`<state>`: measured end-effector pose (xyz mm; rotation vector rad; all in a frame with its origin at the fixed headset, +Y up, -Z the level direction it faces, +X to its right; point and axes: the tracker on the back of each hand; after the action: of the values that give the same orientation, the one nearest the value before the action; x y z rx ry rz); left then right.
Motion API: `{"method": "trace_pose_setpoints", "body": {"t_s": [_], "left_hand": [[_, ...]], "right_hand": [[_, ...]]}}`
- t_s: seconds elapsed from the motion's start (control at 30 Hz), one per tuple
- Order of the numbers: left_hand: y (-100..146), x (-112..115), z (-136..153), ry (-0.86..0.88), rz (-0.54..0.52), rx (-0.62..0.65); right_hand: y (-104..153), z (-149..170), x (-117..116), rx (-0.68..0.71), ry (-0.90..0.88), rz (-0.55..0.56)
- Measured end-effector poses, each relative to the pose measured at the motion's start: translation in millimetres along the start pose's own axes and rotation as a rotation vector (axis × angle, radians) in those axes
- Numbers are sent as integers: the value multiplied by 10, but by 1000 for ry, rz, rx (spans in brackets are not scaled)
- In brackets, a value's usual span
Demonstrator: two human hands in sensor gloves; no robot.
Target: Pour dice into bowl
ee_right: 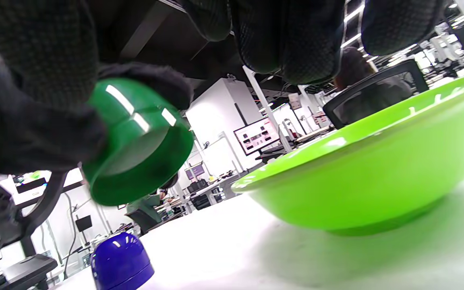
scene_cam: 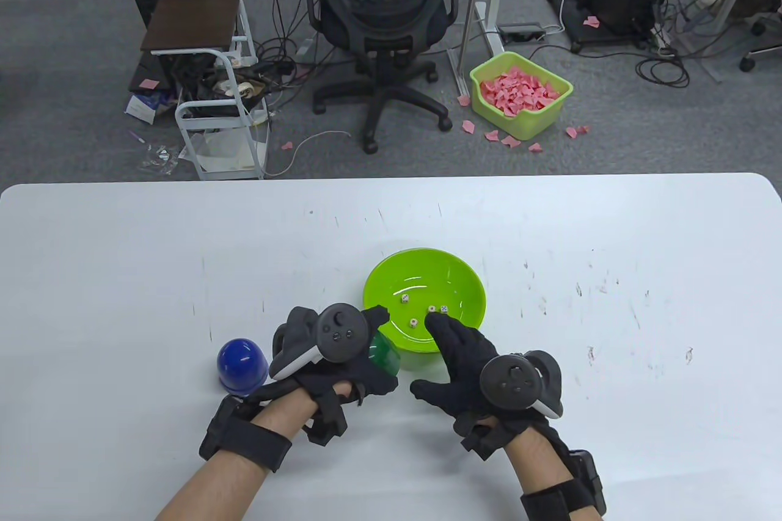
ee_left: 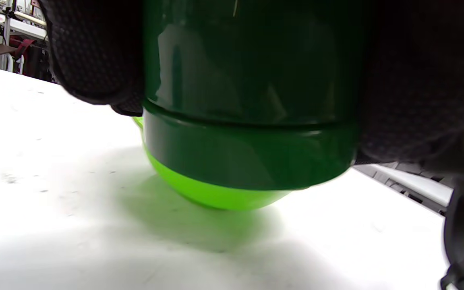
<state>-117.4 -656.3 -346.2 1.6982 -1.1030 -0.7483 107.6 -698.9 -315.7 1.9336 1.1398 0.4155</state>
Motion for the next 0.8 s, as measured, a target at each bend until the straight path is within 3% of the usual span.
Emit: {"method": "trace_pose_setpoints", "body": {"t_s": [0.4, 0.5, 0.63, 0.8], "left_hand": [[-44, 84, -316, 178, -3, -41], [-53, 85, -364, 152, -6, -37], [-72, 90, -373, 200, 72, -42], [-103, 65, -376, 236, 274, -25]], "right_hand": [[-17, -116, -87, 38, -2, 61], [-15, -99, -70, 29, -30, 69], [-16, -96, -46, 15, -48, 79], [-20, -79, -59, 15, -61, 67]]}}
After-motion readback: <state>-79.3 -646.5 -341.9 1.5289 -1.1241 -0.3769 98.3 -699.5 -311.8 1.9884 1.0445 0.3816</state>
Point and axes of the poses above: the tracker on the back of each hand, its own z axis roughly to the little-finger side, its own y axis roughly from the fingertips to the wrist, x = y × z, and after that the axes turned 12 degrees about -z, right-handed
